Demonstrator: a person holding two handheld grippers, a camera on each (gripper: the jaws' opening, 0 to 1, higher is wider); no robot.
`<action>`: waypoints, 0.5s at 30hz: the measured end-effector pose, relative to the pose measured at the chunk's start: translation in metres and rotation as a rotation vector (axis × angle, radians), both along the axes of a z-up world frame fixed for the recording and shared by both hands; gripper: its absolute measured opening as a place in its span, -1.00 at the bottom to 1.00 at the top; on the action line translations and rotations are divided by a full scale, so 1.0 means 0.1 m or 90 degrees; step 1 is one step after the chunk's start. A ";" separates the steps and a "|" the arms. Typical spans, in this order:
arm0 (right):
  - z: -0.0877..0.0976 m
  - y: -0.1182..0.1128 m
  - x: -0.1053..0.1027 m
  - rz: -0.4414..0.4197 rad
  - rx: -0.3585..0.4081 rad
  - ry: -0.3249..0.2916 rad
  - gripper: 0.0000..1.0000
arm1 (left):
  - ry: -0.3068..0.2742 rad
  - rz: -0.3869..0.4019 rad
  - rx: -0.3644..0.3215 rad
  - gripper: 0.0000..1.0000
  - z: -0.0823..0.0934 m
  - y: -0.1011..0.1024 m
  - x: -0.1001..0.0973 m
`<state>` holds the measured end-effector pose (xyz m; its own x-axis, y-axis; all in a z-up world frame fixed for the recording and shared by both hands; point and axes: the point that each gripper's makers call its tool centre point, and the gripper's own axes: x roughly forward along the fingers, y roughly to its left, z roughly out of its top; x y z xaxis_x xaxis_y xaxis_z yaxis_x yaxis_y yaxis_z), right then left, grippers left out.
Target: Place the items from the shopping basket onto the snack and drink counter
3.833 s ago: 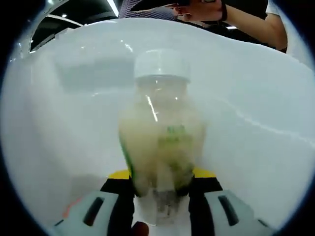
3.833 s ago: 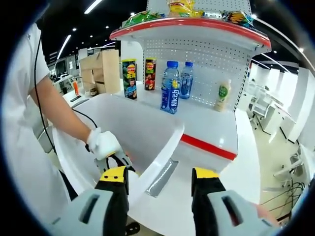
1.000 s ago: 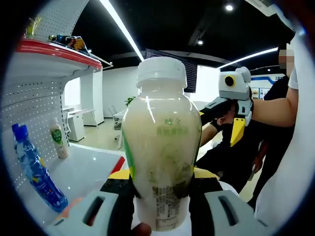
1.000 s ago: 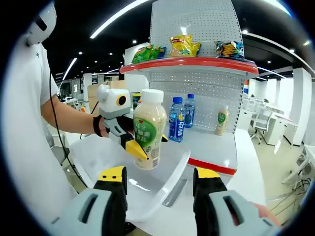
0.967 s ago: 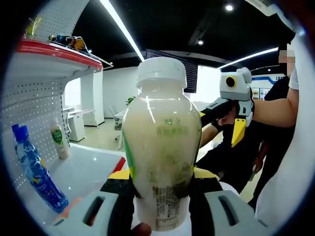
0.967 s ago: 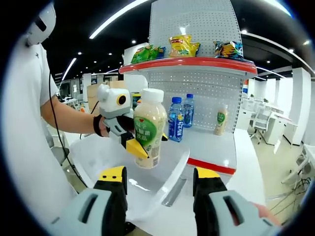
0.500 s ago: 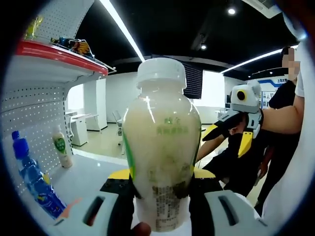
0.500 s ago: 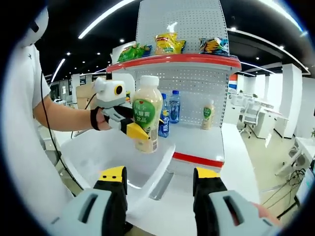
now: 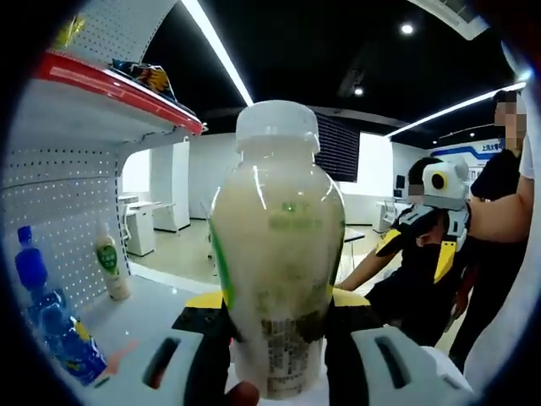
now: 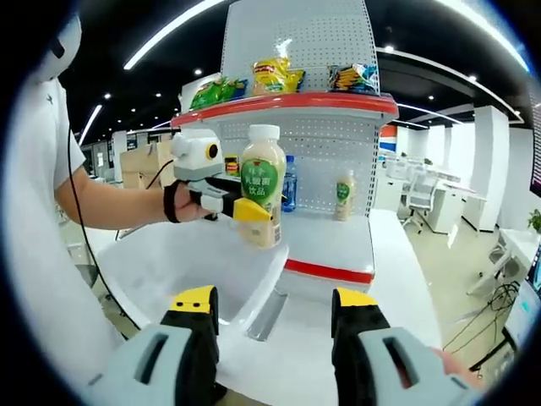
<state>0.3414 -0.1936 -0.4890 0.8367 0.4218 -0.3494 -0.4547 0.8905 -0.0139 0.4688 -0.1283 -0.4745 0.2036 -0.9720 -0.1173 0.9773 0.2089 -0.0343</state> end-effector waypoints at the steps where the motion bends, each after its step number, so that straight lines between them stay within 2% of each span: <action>1: -0.01 -0.01 -0.01 -0.002 -0.001 0.001 0.05 | 0.002 0.005 -0.003 -0.13 0.00 -0.02 0.04; 8: -0.03 -0.08 -0.07 -0.014 -0.010 0.010 0.05 | 0.004 0.015 -0.013 -0.13 0.02 -0.11 0.19; 15: -0.04 -0.15 -0.08 -0.025 -0.009 0.013 0.05 | 0.013 0.037 -0.025 -0.13 0.03 -0.19 0.43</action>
<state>0.3332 -0.2089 -0.4930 0.8456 0.3831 -0.3717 -0.4193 0.9077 -0.0182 0.5118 -0.1470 -0.4716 0.2575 -0.9627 -0.0831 0.9628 0.2630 -0.0629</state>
